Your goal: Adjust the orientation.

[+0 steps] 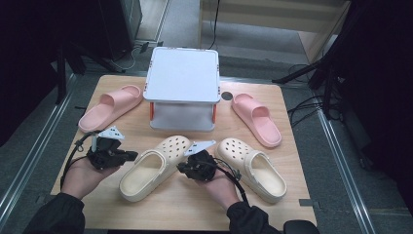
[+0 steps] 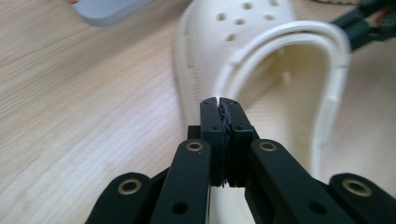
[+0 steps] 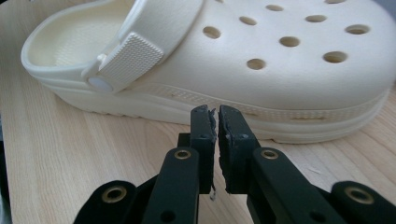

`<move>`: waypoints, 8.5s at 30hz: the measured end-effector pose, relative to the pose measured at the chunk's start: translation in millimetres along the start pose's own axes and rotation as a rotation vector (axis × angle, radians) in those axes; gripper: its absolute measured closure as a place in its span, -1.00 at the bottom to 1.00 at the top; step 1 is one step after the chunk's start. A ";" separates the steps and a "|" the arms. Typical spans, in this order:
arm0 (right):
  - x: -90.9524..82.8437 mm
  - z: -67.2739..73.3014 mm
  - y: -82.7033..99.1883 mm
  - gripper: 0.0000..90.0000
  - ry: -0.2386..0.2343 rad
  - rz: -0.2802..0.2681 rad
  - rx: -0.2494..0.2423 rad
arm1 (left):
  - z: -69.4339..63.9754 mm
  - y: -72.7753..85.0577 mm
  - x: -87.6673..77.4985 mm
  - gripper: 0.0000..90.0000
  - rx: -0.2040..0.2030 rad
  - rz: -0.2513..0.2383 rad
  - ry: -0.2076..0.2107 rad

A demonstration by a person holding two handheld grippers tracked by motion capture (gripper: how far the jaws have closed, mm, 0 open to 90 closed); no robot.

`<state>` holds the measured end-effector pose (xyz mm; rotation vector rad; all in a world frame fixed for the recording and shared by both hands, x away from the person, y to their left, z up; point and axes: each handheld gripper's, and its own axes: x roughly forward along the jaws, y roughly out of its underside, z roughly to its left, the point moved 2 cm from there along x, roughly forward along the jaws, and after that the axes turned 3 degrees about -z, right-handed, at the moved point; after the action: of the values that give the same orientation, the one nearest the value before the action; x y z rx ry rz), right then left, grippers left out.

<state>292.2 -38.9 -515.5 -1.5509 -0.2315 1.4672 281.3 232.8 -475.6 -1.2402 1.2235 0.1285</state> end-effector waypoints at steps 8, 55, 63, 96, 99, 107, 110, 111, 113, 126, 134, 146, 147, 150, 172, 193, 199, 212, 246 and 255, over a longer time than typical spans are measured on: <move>9.3 -0.8 0.2 0.89 0.011 0.024 -0.005 | 10.3 6.3 18.5 0.96 -0.021 0.049 0.019; -0.3 -32.4 -16.2 0.48 0.036 0.008 -0.002 | 0.0 12.4 17.3 0.45 -0.073 0.002 0.120; -18.3 -29.2 -7.9 0.42 0.027 0.009 0.007 | 10.3 6.8 19.7 0.26 -0.081 0.009 0.117; -133.6 -32.5 40.3 0.37 0.121 -0.007 0.060 | 22.9 -9.4 31.6 0.00 -0.063 0.029 0.143; -144.2 -35.2 45.3 0.37 0.133 -0.012 0.073 | 22.2 -9.8 31.6 0.00 -0.055 0.025 0.144; -162.1 -43.5 57.3 0.35 0.162 0.005 0.107 | 21.6 -10.5 29.7 0.00 -0.050 0.011 0.143; -169.7 -46.8 62.2 0.32 0.185 0.005 0.126 | 21.5 -10.7 29.6 -0.01 -0.050 0.009 0.144; -171.3 -48.0 63.4 0.31 0.189 0.005 0.126 | 21.5 -10.7 29.6 -0.01 -0.050 0.008 0.144; -175.3 -51.0 66.7 0.30 0.202 0.004 0.135 | 21.9 -10.5 29.9 -0.01 -0.055 0.010 0.143; -152.3 -73.2 81.1 0.45 0.261 0.144 0.170 | 20.9 -10.8 32.5 -0.02 -0.051 0.021 0.139; -143.6 -70.7 63.1 0.73 0.294 0.143 0.140 | 20.6 -11.0 32.6 0.01 -0.062 0.021 0.155; -115.8 -51.8 16.3 0.73 0.285 0.038 0.107 | 20.1 -11.5 32.3 0.01 -0.053 0.020 0.156; -110.9 -51.8 14.0 0.73 0.287 0.036 0.104 | 20.1 -11.4 32.3 0.01 -0.056 0.019 0.157; -101.0 -51.0 10.2 0.73 0.284 0.047 0.108 | 20.1 -11.3 32.2 0.01 -0.057 0.019 0.159; -50.9 -28.8 2.6 0.67 0.237 0.102 0.125 | 17.8 -10.8 34.3 0.01 -0.051 0.029 0.166; -118.7 -72.6 11.5 0.76 0.215 0.024 0.147 | 18.3 -4.1 33.2 0.19 -0.072 0.030 0.132; -105.4 -109.3 20.5 0.73 0.298 0.066 0.156 | 20.1 -1.7 37.5 0.42 -0.098 0.038 0.121; -74.3 -122.1 23.4 0.73 0.237 0.158 0.158 | 19.4 2.3 53.2 0.43 -0.108 0.070 0.094; -64.0 -93.0 28.9 0.73 0.149 0.142 0.158 | -8.2 -1.1 60.3 0.46 -0.048 0.109 0.171; -77.5 -90.8 26.4 0.56 0.166 0.038 0.186 | 8.1 -9.6 47.6 0.28 -0.077 0.050 0.127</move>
<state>337.5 -151.2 -498.5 -1.5221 0.0313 1.3402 312.7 210.8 -506.6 -1.3006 1.3705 0.1363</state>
